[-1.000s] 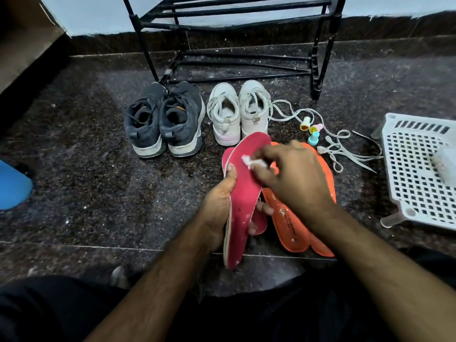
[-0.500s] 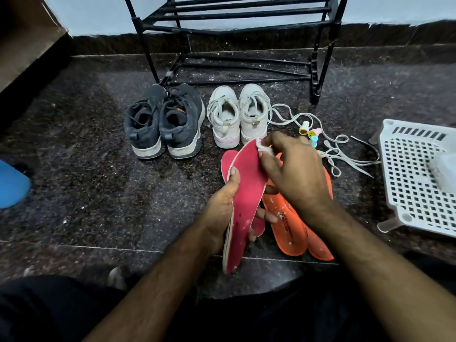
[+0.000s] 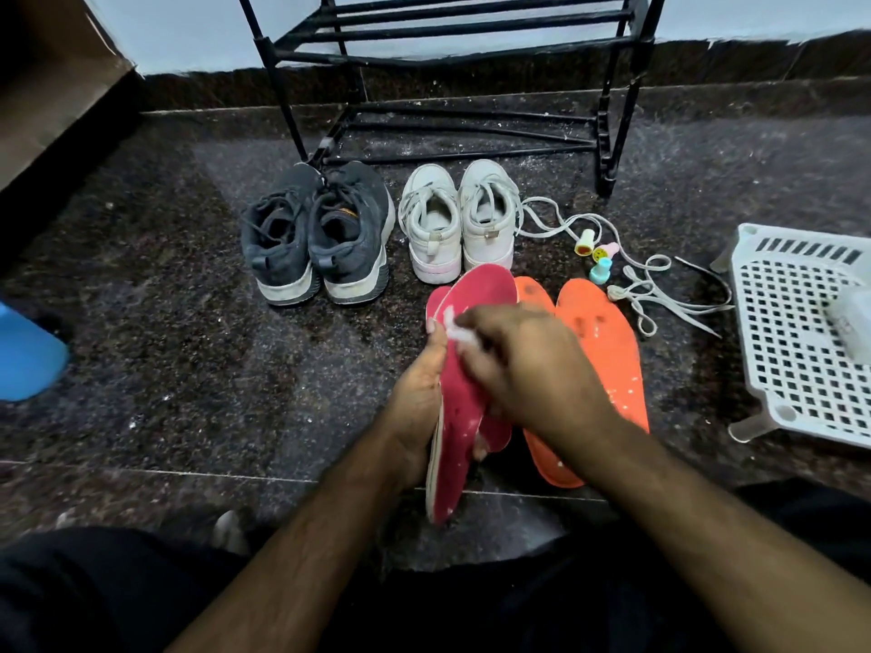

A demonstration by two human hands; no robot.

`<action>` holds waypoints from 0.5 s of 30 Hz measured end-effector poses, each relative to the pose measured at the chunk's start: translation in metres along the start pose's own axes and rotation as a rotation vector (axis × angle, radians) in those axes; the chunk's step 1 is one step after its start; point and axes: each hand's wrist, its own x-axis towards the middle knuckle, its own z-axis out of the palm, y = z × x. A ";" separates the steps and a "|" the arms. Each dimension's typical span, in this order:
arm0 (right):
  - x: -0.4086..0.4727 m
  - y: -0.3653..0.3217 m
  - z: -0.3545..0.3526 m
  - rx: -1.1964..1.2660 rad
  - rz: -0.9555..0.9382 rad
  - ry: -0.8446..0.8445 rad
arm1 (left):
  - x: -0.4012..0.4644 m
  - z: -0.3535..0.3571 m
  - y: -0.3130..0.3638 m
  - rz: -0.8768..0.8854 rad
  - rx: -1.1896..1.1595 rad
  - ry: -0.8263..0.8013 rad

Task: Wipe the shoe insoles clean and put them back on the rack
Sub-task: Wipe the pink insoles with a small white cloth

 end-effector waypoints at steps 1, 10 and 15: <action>-0.007 -0.006 0.003 0.017 -0.045 -0.052 | 0.000 0.000 0.000 0.009 -0.030 0.000; 0.002 0.007 -0.008 -0.094 -0.004 -0.006 | -0.006 0.001 0.010 -0.026 0.095 0.083; -0.007 0.003 -0.008 -0.095 -0.067 -0.088 | -0.005 0.001 0.009 -0.003 0.064 0.125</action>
